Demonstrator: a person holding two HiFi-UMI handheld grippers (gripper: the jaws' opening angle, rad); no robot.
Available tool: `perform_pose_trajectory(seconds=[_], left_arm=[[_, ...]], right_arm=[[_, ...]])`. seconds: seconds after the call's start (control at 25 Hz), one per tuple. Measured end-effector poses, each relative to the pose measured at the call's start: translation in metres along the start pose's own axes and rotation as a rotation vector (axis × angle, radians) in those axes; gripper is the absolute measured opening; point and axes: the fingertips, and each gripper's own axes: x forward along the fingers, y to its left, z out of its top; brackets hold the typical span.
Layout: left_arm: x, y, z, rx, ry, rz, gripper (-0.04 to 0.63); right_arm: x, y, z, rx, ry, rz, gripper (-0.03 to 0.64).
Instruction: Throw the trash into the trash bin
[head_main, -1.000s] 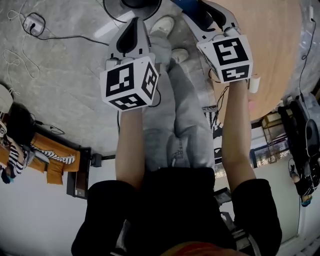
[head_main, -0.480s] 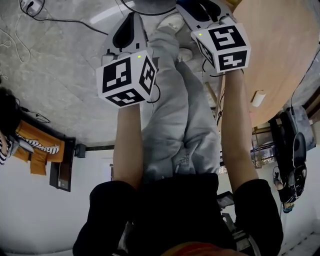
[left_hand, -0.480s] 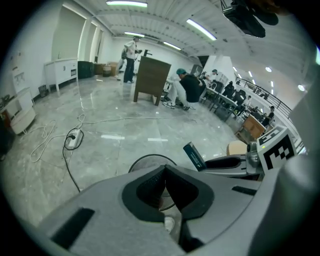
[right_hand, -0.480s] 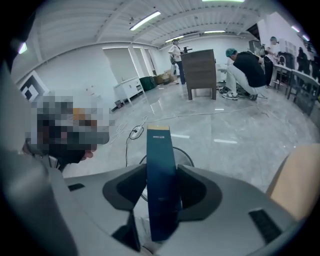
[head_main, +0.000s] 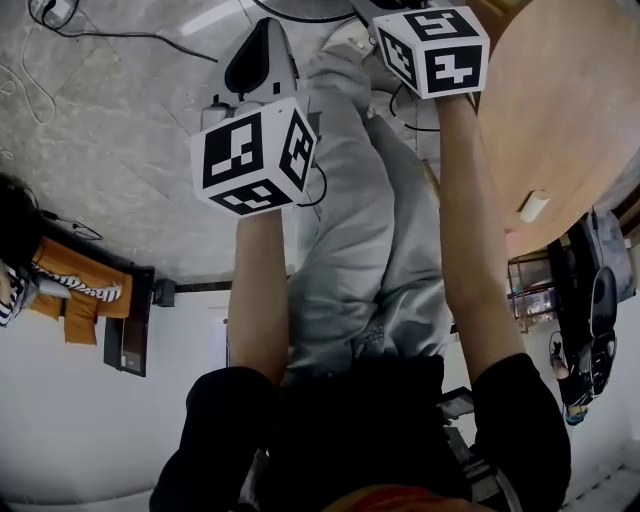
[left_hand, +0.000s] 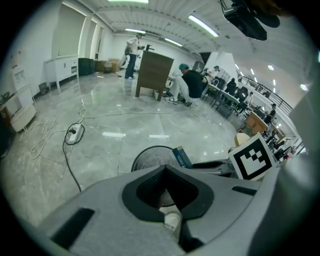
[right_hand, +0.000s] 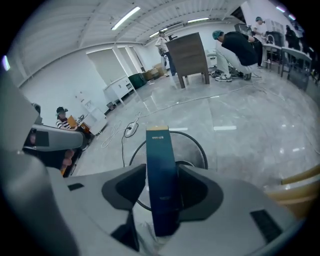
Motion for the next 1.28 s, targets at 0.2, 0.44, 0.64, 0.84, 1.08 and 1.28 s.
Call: perform_pose_trajectory(seconds=[0.2,0.44,0.64,0.84,1.08,1.28], left_arm=[[-0.003,-0.01,0.005,0.032,0.015,-0.02,0.008],[-0.014,-0.045,0.022,0.095,0.014,-0.065,0.008],[-0.02,-0.085,0.041,0.185,0.013,-0.136,0.008],[-0.026,-0.133,0.052,0.275,0.026,-0.207,0.008],[-0.044,-0.209,0.048,0.42,0.048,-0.324,0.008],[-0.054,-0.271,0.037,0.54,0.068,-0.437,0.008]], right_arm=[[-0.01,0.001,-0.003,0.013,0.002,-0.021,0.204],[-0.065,0.002,0.002,0.06,-0.083,-0.05,0.072],[-0.118,0.008,0.008,0.135,-0.185,-0.066,0.022],[-0.175,-0.002,0.013,0.225,-0.282,-0.128,0.014],[-0.255,-0.025,-0.009,0.346,-0.387,-0.254,0.012],[-0.311,-0.045,-0.045,0.464,-0.45,-0.382,0.011]])
